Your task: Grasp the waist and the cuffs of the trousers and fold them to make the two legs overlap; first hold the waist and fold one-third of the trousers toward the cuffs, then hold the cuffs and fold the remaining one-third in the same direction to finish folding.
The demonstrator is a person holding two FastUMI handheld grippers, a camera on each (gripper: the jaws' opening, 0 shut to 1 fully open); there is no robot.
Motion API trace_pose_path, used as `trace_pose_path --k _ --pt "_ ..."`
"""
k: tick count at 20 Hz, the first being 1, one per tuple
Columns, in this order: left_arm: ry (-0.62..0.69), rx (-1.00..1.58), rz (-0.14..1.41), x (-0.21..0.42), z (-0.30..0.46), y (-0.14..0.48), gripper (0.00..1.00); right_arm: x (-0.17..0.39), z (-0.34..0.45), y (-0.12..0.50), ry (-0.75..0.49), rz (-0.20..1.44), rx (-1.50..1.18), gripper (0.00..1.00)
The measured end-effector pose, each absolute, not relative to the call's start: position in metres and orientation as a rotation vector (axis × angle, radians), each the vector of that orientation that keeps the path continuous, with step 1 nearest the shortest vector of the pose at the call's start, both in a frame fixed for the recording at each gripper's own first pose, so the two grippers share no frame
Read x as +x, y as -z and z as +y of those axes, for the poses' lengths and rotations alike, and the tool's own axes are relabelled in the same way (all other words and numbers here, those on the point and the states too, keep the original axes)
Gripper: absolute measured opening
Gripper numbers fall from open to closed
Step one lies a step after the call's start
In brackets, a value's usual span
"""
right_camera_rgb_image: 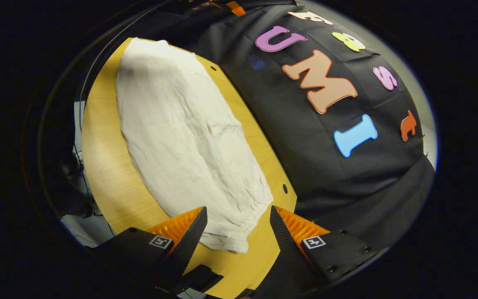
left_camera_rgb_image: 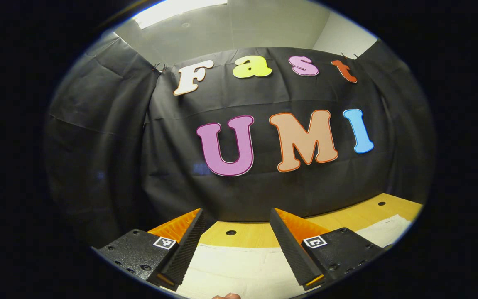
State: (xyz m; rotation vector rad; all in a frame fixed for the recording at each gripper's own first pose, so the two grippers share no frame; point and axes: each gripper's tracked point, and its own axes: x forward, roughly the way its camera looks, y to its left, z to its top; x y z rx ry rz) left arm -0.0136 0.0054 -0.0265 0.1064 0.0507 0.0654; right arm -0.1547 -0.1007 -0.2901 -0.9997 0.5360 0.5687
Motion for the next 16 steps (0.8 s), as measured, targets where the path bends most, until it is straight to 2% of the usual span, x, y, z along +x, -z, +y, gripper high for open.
trace_pose_path --k 9,11,13,16 --pt "-0.095 0.131 0.074 -0.014 0.019 0.032 0.96 -0.184 -0.104 0.348 -0.718 0.674 -1.1 0.98" --pt "-0.099 0.139 0.074 -0.014 0.021 0.033 0.95 -0.18 -0.103 0.351 -0.728 0.654 -1.145 0.98" --pt "-0.099 0.145 0.075 -0.014 0.023 0.032 0.96 -0.175 -0.1 0.353 -0.728 0.636 -1.171 0.92" --pt "-0.096 0.141 0.081 -0.012 0.024 0.035 0.95 -0.165 -0.099 0.36 -0.724 0.657 -1.158 0.92"
